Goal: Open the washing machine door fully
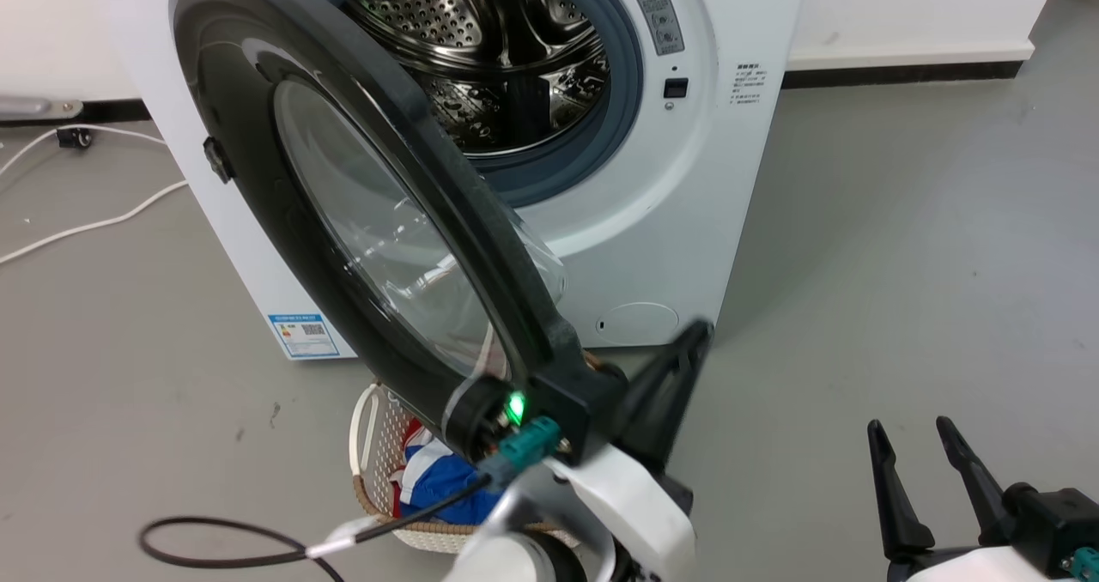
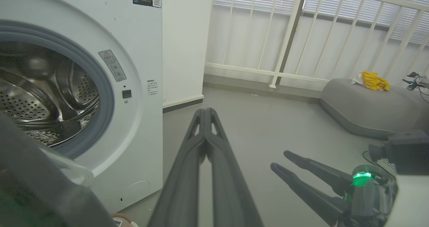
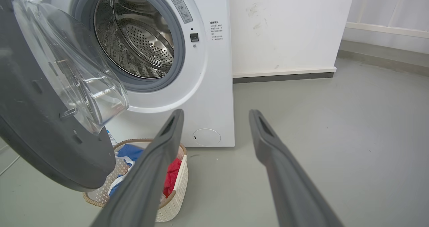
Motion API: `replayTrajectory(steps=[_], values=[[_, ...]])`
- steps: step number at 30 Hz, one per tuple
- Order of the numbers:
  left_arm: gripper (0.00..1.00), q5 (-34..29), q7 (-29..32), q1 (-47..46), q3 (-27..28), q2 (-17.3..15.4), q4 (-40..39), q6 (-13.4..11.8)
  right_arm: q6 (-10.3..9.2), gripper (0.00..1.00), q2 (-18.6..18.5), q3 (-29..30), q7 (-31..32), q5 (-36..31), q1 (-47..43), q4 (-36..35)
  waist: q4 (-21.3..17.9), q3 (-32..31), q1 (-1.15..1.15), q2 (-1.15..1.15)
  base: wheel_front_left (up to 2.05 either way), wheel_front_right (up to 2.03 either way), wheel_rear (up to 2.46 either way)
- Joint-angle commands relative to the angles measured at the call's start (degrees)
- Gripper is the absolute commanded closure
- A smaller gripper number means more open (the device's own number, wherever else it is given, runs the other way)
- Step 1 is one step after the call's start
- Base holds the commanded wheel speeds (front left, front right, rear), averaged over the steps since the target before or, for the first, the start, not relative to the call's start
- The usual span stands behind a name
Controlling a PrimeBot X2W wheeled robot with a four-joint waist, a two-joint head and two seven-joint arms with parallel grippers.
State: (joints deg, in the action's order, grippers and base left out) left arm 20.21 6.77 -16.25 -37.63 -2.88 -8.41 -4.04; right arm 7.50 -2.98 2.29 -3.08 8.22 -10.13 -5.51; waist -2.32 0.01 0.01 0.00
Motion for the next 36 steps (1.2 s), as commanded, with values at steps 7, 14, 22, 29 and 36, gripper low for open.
replayTrajectory(steps=[7,14,22,29,36], values=[[1.00,0.92,1.85,3.56,-1.95,-0.63,5.29,-0.57,-0.01,0.00,0.17,0.12,-0.81,0.98,1.78,0.77,-0.07,2.17,-0.01,0.00,0.00,0.00,0.00],[1.00,0.78,-0.64,2.05,-0.44,-0.77,10.46,-1.66,-0.01,0.00,0.16,-0.41,-1.38,1.49,2.69,1.82,-0.67,2.95,-0.01,0.00,0.00,0.00,0.00],[1.00,1.04,-3.40,0.79,1.94,-0.89,13.97,-3.47,-0.01,0.00,0.16,-0.45,-1.93,1.94,2.99,2.86,-0.78,3.84,-0.01,0.00,0.00,0.00,0.00],[1.00,1.56,-4.67,1.55,3.09,-1.39,14.20,-4.34,0.00,0.00,0.16,-0.23,-2.05,2.34,3.41,3.48,0.32,3.86,-0.01,0.00,0.00,0.00,0.00],[1.00,1.57,-5.04,3.94,3.36,-2.70,12.10,-5.52,-0.01,0.00,0.16,-0.13,-2.21,2.75,3.12,4.15,2.91,3.44,-0.01,0.00,0.00,0.00,0.00]])
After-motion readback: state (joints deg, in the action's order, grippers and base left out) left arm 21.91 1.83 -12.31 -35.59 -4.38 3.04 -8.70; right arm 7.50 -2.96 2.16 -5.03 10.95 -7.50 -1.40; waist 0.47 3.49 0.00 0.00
